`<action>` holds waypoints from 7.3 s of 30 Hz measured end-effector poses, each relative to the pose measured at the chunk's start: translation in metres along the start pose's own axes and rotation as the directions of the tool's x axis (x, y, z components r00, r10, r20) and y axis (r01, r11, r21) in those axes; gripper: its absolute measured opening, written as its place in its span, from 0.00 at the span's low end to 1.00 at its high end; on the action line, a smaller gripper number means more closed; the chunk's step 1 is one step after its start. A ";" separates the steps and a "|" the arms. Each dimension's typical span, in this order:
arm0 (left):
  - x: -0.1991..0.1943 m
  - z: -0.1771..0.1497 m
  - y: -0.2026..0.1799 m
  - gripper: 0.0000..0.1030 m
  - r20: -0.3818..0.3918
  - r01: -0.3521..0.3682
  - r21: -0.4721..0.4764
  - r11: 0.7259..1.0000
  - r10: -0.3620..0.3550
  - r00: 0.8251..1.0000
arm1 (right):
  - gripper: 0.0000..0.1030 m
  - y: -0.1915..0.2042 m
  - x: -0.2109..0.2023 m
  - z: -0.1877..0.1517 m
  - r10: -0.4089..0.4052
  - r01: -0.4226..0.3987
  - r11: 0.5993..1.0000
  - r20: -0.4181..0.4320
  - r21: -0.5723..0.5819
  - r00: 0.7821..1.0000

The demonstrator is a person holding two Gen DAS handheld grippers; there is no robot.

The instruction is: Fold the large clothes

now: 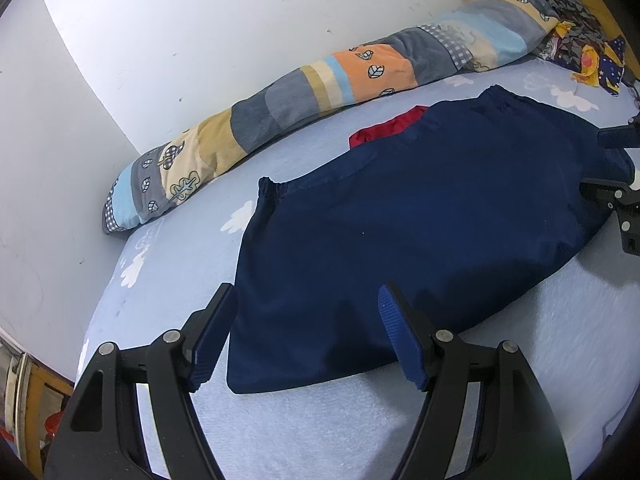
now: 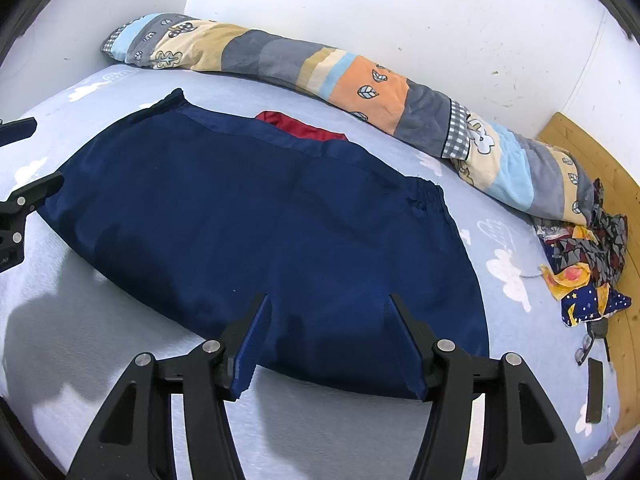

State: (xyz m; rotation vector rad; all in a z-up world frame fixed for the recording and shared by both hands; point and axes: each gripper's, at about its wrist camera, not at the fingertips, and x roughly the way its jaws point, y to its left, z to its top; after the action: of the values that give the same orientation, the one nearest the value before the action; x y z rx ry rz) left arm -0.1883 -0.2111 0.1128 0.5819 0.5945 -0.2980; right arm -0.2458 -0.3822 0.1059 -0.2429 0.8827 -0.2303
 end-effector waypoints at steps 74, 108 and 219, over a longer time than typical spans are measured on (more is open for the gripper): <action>0.074 -0.073 0.139 0.07 -0.064 0.230 -0.798 0.558 -0.457 0.887 | 0.10 -0.227 0.029 -0.084 0.295 -0.303 0.465 0.176 0.832 0.939; 0.135 -0.087 0.115 0.15 -0.093 0.122 -0.903 0.411 -0.465 0.880 | 0.10 -0.213 0.110 -0.103 0.468 -0.314 0.185 0.198 0.931 0.861; 0.029 0.007 0.021 0.70 -0.064 0.169 -0.453 0.876 -0.221 0.973 | 0.16 -0.222 0.063 -0.083 0.417 -0.530 0.228 0.410 0.817 0.811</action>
State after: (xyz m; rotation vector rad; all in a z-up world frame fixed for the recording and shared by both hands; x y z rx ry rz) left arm -0.1529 -0.2018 0.1090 0.0933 0.8072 -0.3072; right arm -0.2938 -0.6210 0.0763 1.0981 0.5573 -0.0893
